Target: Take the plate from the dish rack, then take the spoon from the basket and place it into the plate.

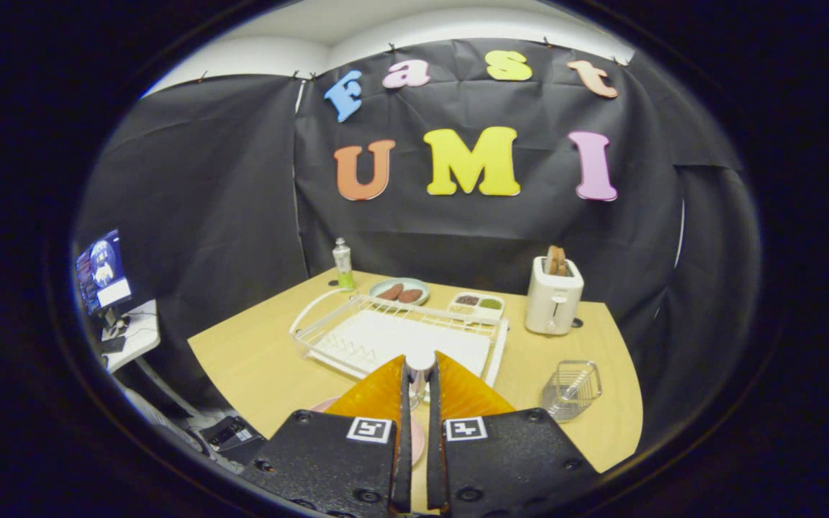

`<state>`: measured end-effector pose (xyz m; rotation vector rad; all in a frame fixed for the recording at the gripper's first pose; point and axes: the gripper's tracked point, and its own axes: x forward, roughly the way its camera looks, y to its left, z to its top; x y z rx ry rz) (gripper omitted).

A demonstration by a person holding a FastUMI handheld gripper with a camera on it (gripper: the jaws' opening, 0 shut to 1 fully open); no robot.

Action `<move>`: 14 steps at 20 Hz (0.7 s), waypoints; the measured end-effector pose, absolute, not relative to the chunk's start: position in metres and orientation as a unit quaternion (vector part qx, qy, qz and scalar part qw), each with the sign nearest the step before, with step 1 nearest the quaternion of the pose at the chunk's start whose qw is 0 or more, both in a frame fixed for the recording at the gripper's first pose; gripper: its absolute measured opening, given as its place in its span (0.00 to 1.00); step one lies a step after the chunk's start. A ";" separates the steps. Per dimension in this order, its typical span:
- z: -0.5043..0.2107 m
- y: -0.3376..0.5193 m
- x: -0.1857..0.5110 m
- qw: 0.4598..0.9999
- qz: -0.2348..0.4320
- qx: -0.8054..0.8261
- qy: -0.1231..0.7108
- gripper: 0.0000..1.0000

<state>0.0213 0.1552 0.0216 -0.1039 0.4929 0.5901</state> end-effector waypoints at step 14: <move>-0.065 0.229 -0.002 0.877 0.336 -0.063 0.337 0.14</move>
